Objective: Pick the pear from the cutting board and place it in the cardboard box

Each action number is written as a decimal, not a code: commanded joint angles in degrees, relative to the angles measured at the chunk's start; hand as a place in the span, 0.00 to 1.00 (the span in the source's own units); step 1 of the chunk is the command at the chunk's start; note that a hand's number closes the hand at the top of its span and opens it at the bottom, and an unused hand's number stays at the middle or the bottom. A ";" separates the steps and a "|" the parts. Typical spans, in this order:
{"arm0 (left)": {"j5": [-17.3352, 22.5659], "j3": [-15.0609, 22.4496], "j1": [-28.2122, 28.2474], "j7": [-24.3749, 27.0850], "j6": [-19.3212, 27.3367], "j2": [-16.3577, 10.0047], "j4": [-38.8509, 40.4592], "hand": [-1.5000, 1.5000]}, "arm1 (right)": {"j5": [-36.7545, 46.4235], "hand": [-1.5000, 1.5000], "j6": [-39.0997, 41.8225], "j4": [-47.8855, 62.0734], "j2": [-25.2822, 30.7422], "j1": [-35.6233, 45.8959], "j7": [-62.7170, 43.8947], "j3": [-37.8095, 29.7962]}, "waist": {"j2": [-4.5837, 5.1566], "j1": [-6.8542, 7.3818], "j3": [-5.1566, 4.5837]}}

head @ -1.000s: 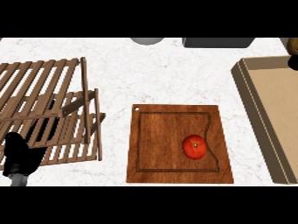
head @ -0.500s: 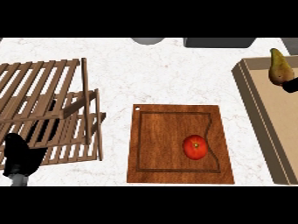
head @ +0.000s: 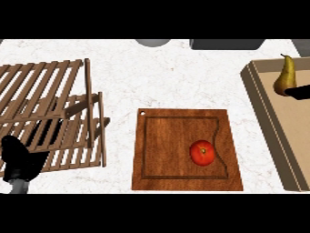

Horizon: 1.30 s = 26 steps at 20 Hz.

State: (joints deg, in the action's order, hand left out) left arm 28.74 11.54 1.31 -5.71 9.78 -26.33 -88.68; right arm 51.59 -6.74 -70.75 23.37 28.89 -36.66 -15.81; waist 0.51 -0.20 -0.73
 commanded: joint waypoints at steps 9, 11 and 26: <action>-0.24 -5.02 -1.43 -0.05 1.15 -3.09 -2.29 0.50 | -14.38 0.00 -15.31 -14.40 -3.33 -5.87 6.25 -13.71 | -0.94 -0.69 0.78; -0.20 -5.31 0.31 1.59 0.38 -2.83 -1.95 0.50 | -16.78 0.00 -15.32 -17.87 -3.38 -10.11 6.70 -16.20 | -0.93 -0.78 0.76; 0.54 -7.07 1.45 -0.27 -1.44 -3.72 -4.61 0.50 | -39.37 0.00 -0.82 -32.21 -1.20 -31.38 16.19 -30.96 | -0.81 -0.39 0.76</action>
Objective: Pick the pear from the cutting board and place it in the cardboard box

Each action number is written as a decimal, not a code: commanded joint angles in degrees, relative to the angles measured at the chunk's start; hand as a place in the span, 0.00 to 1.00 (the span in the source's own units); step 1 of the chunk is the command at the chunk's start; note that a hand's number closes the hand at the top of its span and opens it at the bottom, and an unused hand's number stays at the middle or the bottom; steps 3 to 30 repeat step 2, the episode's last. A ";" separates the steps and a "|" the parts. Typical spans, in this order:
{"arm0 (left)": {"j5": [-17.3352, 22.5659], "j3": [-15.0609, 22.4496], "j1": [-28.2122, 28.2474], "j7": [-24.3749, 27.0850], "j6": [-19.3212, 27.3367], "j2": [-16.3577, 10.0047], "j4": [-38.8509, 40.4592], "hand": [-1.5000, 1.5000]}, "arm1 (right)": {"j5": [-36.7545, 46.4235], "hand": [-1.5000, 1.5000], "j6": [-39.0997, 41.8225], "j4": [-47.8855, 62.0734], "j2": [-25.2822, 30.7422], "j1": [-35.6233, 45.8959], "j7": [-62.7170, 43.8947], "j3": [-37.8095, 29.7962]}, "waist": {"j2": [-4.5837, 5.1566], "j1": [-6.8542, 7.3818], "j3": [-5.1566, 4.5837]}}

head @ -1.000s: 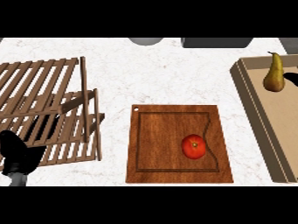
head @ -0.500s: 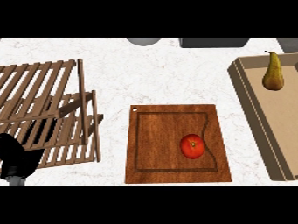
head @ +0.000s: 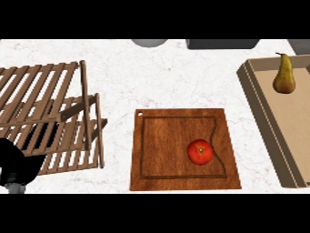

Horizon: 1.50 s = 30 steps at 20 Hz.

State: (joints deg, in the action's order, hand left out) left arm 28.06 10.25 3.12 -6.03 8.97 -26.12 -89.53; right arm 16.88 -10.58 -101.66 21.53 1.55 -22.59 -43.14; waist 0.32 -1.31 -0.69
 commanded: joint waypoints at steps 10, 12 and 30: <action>-0.08 -5.27 -0.91 1.99 -1.07 -2.57 -1.34 0.50 | -2.35 0.00 2.13 0.50 1.46 -2.44 1.46 -2.44 | -0.43 1.20 0.70; -0.08 -5.27 -0.91 1.99 -1.07 -2.57 -1.34 0.50 | -2.35 0.00 2.13 0.50 1.46 -2.44 1.46 -2.44 | -0.43 1.20 0.70; -0.08 -5.27 -0.91 1.99 -1.07 -2.57 -1.34 0.50 | -2.35 0.00 2.13 0.50 1.46 -2.44 1.46 -2.44 | -0.43 1.20 0.70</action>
